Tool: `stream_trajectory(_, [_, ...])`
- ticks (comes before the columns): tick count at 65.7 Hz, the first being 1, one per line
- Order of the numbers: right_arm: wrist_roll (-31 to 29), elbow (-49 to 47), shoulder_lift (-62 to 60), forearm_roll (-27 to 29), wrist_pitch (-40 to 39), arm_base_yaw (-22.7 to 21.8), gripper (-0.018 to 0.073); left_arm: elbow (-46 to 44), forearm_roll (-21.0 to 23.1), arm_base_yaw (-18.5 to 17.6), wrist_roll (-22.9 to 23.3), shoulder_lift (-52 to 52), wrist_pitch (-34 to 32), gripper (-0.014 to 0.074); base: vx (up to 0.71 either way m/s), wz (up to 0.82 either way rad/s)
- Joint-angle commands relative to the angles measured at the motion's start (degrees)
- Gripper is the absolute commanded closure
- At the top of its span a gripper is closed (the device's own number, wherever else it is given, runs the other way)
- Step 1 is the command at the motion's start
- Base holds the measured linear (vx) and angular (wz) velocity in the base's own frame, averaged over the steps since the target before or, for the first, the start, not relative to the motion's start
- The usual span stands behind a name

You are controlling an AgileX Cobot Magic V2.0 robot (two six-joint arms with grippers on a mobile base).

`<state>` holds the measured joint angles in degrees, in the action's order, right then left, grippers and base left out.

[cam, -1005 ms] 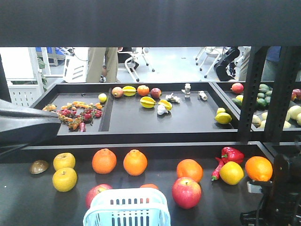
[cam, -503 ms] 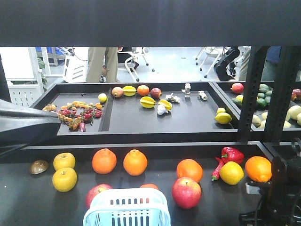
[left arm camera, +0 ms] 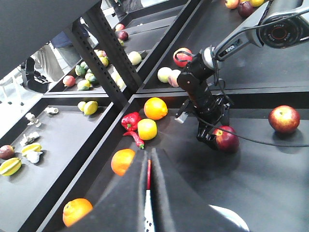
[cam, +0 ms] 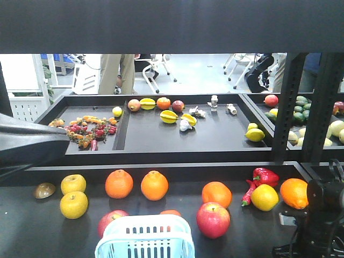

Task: Pick three apples into basket with both arms
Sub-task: 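Lower the right gripper around the second apple and close it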

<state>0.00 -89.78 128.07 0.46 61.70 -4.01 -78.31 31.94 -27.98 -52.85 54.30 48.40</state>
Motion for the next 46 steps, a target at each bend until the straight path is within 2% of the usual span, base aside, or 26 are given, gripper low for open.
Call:
stream_trajectory(1, [-0.55,-1.53,-3.26,-0.46,0.98,-0.23,-0.0114,-1.57,1.75,-0.27,0.54,-0.38,-3.49,0.0604,0.0,0.0])
stream_trajectory(46, [0.0,-1.53,-3.22,-0.46,2.18,-0.23,-0.0085,-1.57,1.75,-0.27,0.54,-0.38,-3.49,0.0604,0.0,0.0])
